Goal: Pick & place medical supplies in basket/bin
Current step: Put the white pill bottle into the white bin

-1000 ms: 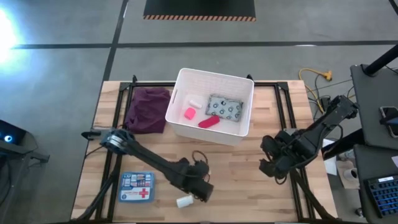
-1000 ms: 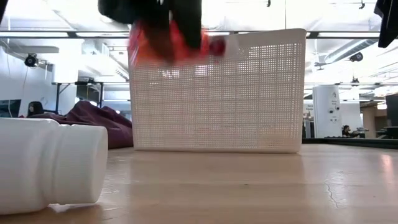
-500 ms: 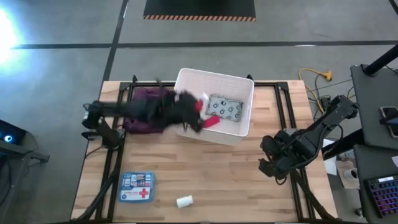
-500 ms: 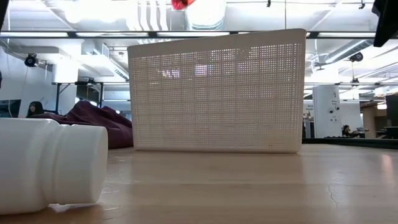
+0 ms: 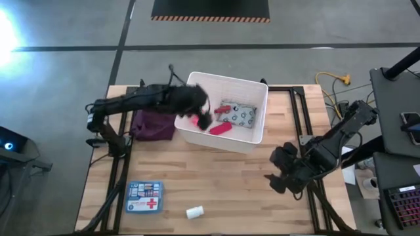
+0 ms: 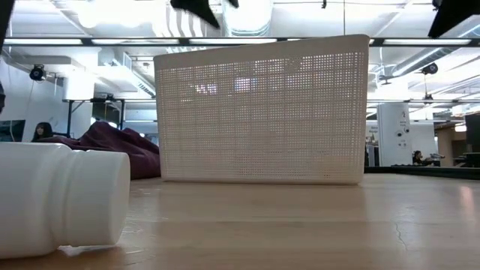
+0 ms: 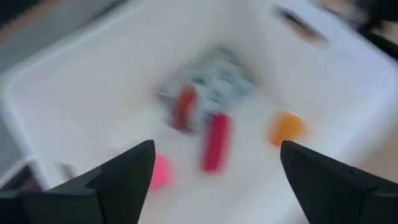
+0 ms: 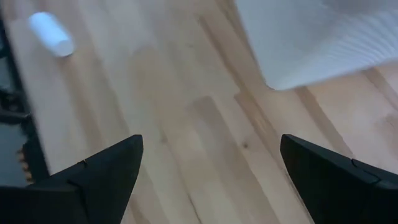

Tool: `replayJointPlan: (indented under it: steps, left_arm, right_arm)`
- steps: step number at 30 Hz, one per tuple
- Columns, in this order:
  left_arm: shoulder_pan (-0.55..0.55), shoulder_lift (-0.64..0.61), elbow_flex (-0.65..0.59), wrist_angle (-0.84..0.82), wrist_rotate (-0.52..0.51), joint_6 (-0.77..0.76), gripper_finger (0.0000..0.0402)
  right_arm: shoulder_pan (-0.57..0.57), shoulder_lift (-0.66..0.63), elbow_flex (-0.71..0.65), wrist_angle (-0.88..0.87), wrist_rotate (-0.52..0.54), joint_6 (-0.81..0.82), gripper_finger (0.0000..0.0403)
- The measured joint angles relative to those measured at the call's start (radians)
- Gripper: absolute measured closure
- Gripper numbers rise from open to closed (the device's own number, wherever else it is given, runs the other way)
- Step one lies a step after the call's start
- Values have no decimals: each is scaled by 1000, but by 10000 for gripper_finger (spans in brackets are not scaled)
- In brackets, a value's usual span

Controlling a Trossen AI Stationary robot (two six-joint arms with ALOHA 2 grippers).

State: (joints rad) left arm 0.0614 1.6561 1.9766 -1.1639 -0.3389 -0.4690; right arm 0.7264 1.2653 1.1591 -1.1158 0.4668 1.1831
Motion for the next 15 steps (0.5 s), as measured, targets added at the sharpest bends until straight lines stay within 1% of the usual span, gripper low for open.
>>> replayJointPlan:
  steps: [2,5,7,9,11,13,15]
  left_arm:
    - [-105,-24,0,-23,19,0,71]
    - [-295,-30,-16,-49,1,-3,78]
    - [-412,-24,-50,-48,-14,-35,85]
    - [-507,-16,-93,-40,-24,-131,93]
    - [-588,-15,-149,-23,-33,-270,101]
    - [-654,-10,-224,46,-36,-368,106]
    - [-714,-4,-323,155,-35,-426,109]
  right_arm:
    - [5,4,-1,36,2,-52,33]
    - [7,21,-2,83,5,-134,33]
    - [7,38,-2,107,4,-174,33]
    - [7,59,-2,137,-2,-209,33]
    - [7,82,-2,158,-24,-240,33]
    - [7,106,-2,178,-46,-257,33]
    - [7,130,-2,178,-49,-267,33]
